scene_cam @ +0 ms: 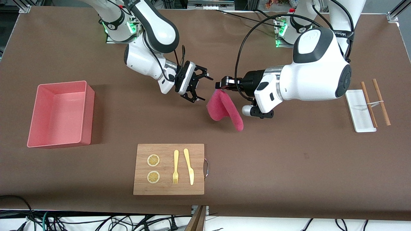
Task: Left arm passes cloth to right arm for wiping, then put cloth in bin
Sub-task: 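Carry the cloth to mid-table while the right gripper grasps it, then open the left gripper and withdraw while the right gripper holds cloth, then lower the cloth onto the table with the right gripper and wipe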
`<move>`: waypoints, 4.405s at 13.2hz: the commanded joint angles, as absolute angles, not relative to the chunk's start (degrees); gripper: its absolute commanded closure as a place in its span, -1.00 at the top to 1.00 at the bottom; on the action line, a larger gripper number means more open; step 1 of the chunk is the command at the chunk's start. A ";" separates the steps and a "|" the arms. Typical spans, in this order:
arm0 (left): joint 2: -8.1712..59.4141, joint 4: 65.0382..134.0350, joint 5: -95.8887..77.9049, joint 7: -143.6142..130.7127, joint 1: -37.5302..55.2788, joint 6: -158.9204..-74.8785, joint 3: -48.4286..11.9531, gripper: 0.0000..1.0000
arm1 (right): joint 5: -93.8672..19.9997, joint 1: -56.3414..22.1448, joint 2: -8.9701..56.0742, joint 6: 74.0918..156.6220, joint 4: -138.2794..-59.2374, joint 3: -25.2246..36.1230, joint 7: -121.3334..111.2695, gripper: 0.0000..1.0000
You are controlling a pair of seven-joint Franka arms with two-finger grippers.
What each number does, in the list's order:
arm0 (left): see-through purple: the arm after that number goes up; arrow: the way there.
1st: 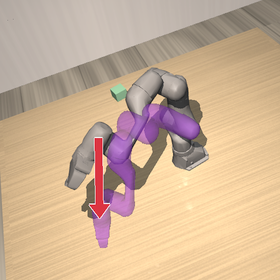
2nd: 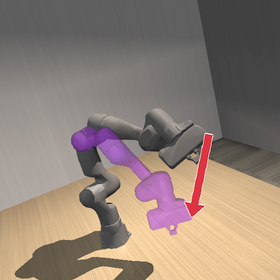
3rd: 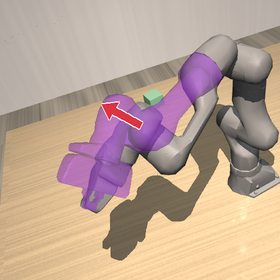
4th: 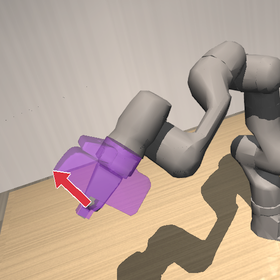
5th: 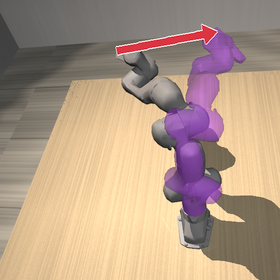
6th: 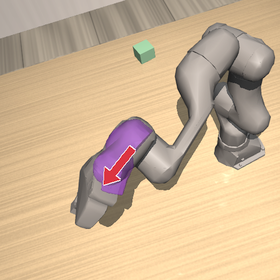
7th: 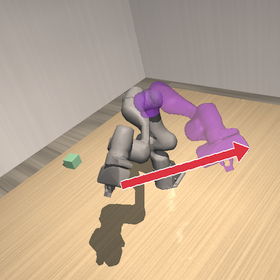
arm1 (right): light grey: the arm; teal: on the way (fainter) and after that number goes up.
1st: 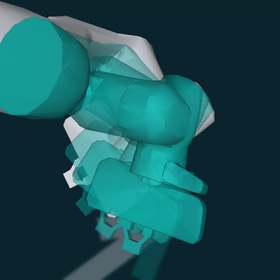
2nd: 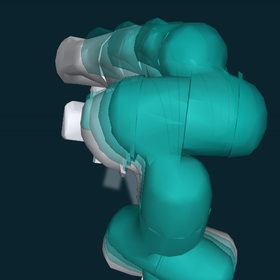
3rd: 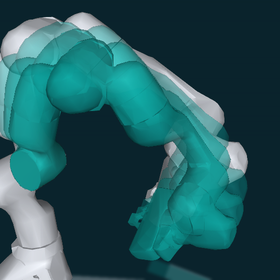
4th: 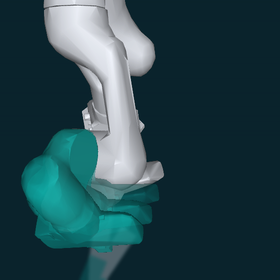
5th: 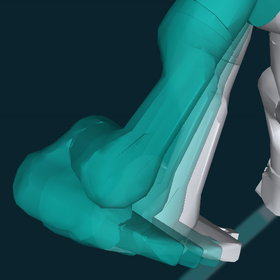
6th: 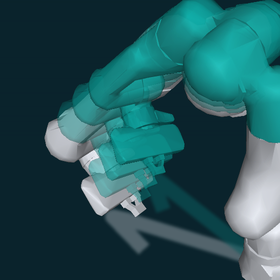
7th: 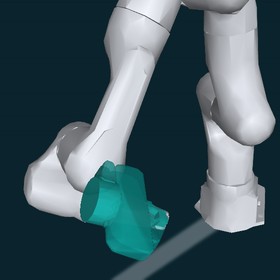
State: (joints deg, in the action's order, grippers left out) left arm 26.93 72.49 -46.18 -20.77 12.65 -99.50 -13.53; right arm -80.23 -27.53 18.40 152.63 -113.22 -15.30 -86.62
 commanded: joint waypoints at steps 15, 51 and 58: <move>24.43 74.36 -44.38 -17.75 12.74 -95.27 -14.68 -1.00 | -77.09 -28.74 19.69 154.07 -107.49 -12.49 -86.14 -1.00; -2.82 96.07 2.71 7.56 8.96 -94.48 2.64 1.00 | -1.41 -18.72 8.07 110.54 -116.27 13.09 -3.34 -1.00; -2.55 95.45 4.92 7.91 10.11 -95.80 3.07 1.00 | -2.46 -19.16 19.15 123.30 -117.77 9.34 2.35 -1.00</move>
